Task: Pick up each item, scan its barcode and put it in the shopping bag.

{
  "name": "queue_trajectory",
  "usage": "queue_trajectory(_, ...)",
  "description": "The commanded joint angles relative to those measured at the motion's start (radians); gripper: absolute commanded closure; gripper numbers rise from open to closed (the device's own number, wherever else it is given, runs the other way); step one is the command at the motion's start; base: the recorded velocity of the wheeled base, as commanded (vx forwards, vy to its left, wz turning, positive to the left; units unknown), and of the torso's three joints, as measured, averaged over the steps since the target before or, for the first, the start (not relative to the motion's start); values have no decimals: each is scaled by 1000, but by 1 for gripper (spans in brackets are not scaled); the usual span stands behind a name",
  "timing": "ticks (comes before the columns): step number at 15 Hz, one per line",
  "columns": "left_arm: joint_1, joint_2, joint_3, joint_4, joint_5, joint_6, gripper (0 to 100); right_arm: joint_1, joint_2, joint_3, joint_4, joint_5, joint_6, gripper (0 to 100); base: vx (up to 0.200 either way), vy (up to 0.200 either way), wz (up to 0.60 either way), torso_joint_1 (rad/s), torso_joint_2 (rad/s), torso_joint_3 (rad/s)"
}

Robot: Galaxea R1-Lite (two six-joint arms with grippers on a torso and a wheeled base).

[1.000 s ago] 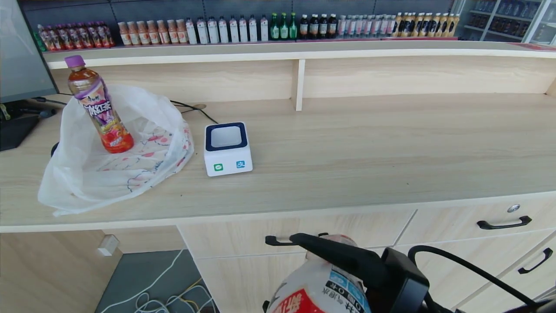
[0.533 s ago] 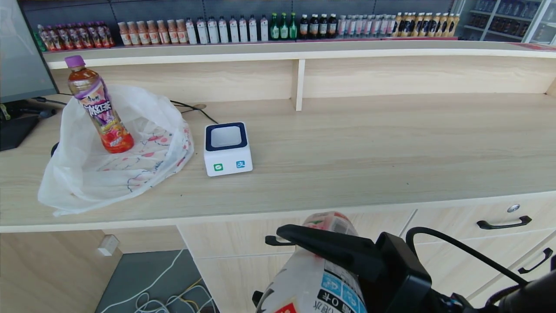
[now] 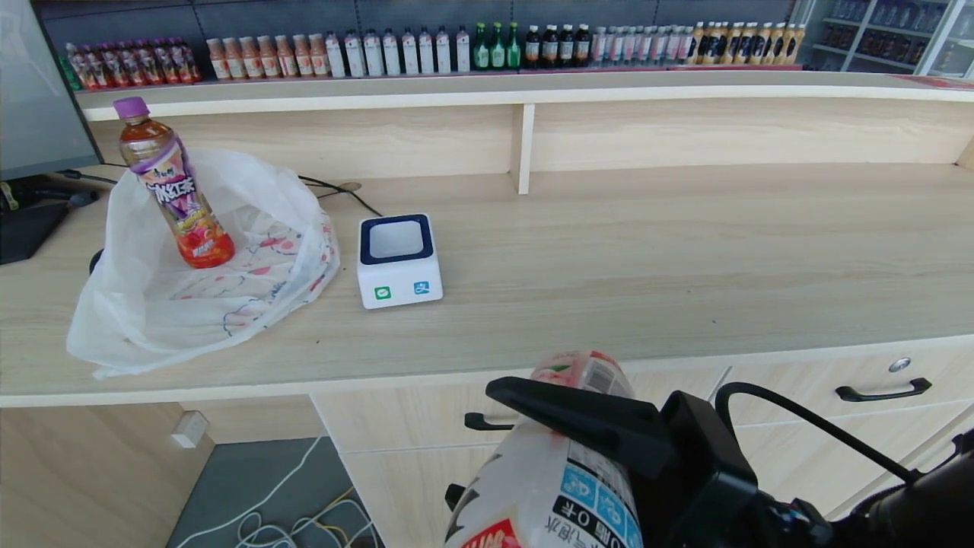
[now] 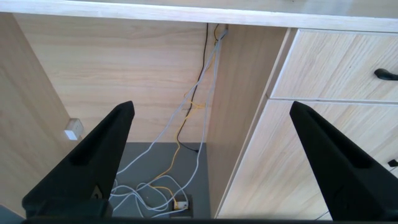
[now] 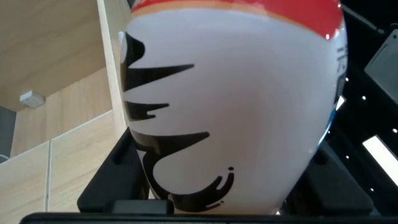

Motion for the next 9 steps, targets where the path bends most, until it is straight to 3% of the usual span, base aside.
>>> queue_trajectory(1, 1, 0, 0, 0, 0, 0, 0, -2, -4, -6, -1, 0, -22, 100, 0, 0, 0, 0, 0, 0)
queue_trajectory(9, 1, 0, 0, 0, 0, 0, 0, -12, 6, -19, -1, -1, -42, 100, 0, 0, 0, 0, 0, 0)
